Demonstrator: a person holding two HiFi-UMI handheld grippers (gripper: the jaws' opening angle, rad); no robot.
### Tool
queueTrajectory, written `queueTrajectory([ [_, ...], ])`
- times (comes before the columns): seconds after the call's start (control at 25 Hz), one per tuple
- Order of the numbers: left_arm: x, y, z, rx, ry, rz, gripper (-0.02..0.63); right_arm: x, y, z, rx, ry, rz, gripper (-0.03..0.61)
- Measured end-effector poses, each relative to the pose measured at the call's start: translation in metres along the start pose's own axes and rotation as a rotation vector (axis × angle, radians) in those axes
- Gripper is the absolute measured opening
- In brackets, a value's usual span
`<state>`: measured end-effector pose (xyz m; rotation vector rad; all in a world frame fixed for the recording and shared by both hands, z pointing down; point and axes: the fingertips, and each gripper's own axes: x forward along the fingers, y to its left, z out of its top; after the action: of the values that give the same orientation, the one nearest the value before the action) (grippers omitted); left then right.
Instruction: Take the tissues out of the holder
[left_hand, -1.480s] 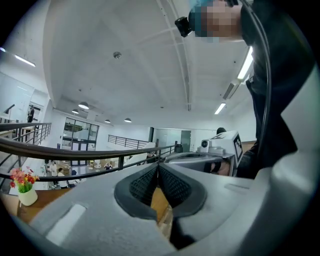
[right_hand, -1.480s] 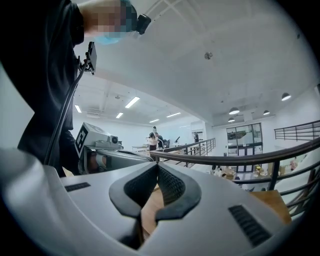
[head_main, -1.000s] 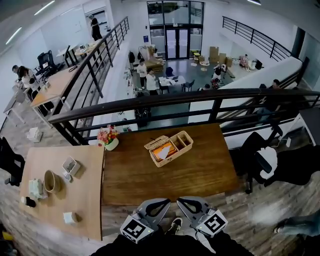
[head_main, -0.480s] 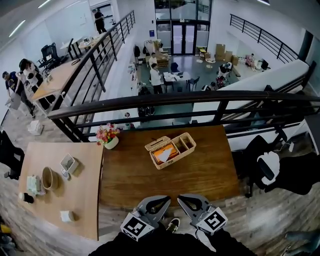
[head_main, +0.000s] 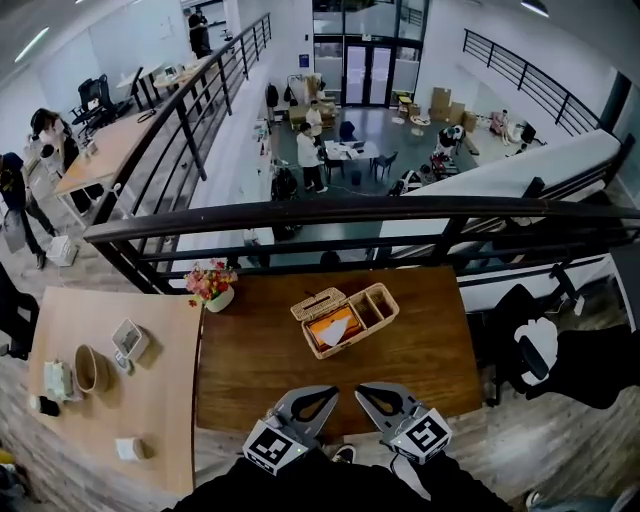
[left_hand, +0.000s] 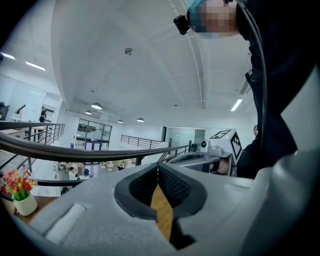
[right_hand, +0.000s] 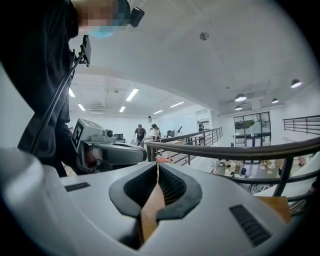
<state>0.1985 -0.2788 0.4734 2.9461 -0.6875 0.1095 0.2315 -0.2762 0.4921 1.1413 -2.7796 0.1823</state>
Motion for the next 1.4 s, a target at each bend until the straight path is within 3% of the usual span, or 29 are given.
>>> queueTrajectory([
  [0.28,0.015,0.062,-0.01,-0.006,-0.009,0.022,0.009,0.053,-0.04,-0.021,-0.017,0.071,0.012,0.008],
  [0.64,0.045,0.113,-0.029,-0.018,-0.019,0.046,0.009,0.112,-0.115,-0.074,-0.138,0.326,0.04,0.029],
  [1.12,0.062,0.147,-0.065,-0.024,0.005,0.068,0.009,0.168,-0.171,-0.179,-0.425,0.786,0.265,0.198],
  [1.4,0.066,0.157,-0.073,-0.039,0.009,0.078,0.01,0.179,-0.196,-0.223,-0.61,1.0,0.378,0.255],
])
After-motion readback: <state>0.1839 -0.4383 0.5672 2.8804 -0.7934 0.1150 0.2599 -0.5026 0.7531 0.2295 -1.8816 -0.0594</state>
